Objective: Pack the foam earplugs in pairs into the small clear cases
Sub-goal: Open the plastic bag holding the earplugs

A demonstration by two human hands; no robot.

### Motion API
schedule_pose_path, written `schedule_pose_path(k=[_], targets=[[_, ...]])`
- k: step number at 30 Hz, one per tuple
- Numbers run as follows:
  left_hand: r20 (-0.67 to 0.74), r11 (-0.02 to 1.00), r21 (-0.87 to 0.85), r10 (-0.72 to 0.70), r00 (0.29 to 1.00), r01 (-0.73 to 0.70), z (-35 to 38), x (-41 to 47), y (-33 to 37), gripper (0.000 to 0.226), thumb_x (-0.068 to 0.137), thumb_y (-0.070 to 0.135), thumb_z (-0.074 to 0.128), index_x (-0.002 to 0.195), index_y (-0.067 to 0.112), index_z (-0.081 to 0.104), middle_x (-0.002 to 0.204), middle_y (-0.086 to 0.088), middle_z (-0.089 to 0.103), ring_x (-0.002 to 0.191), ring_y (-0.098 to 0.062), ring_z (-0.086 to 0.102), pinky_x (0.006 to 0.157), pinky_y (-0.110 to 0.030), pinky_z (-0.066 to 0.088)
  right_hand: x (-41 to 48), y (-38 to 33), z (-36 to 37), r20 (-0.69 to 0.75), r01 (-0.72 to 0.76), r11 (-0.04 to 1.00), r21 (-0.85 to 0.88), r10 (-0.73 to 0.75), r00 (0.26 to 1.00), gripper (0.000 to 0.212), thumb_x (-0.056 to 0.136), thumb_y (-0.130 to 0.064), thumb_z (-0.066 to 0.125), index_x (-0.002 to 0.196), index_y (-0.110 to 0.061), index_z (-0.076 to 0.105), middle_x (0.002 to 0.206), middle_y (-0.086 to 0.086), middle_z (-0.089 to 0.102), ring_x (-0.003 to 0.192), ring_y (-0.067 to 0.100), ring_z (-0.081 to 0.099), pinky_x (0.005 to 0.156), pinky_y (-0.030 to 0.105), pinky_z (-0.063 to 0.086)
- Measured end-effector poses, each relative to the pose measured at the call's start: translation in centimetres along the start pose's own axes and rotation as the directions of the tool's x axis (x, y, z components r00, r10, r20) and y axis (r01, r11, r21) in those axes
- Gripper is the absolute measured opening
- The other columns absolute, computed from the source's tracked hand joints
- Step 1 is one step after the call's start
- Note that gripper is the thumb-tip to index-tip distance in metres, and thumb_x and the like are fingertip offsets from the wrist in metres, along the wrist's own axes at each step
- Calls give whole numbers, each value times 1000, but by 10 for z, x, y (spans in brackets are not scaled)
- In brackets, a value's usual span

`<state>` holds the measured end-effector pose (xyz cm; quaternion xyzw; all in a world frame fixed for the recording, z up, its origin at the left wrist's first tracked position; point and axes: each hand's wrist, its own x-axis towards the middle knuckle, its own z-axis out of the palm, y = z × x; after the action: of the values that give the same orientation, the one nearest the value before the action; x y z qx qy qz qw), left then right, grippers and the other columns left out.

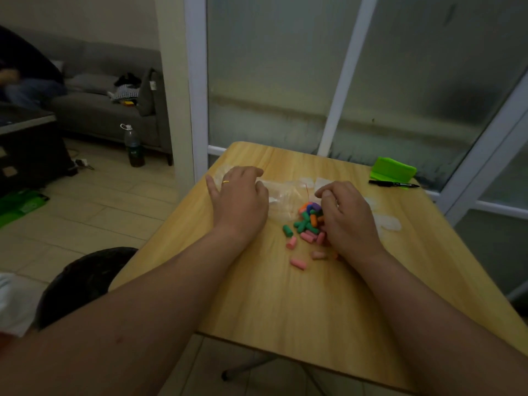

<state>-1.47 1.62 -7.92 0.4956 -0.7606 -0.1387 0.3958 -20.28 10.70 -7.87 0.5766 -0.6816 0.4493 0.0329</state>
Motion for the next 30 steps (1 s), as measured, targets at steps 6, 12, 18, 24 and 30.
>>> schedule_pose_path(k=[6, 12, 18, 24, 30], targets=[[-74, 986, 15, 168, 983, -168, -12, -14, 13, 17, 102, 36, 51, 109, 27, 64, 104, 6, 66, 103, -18, 62, 104, -49, 47, -11, 3, -8, -98, -1, 1000, -8, 0, 995, 24, 106, -22, 46, 101, -18, 69, 101, -5, 63, 100, 15, 59, 85, 40, 50], [772, 949, -167, 295, 563, -268, -59, -37, 45, 18, 96, 46, 70, 108, 33, 68, 88, 11, 64, 77, -5, 59, 66, -26, 43, -17, 1, -22, -183, -10, 1000, 4, 10, 983, 29, 104, -27, 42, 102, -15, 69, 100, -1, 63, 99, 18, 58, 85, 43, 49], [808, 901, -88, 314, 499, -424, -53, -43, 47, 10, 94, 25, 69, 103, 29, 72, 85, 14, 60, 73, -1, 55, 60, -17, 40, -31, 5, -38, -173, -58, 998, 4, 57, 983, 31, 103, -31, 41, 98, -20, 69, 97, -6, 62, 96, 17, 59, 80, 40, 49], [623, 926, -51, 323, 713, -375, -33, -43, 49, 3, 97, 28, 65, 99, 30, 64, 91, 11, 62, 84, -9, 59, 69, -27, 47, -45, 23, -60, -136, -93, 996, -9, 91, 987, 22, 105, -25, 49, 94, -23, 68, 93, -8, 63, 91, 13, 60, 76, 40, 48], [520, 916, -32, 357, 776, -400, -16, -44, 48, 10, 95, 35, 65, 105, 35, 65, 87, 14, 61, 82, -10, 59, 67, -30, 46, -47, 37, -71, -148, -180, 984, -2, 178, 973, 21, 108, -25, 51, 91, -24, 64, 92, -8, 64, 88, 10, 60, 71, 38, 47]])
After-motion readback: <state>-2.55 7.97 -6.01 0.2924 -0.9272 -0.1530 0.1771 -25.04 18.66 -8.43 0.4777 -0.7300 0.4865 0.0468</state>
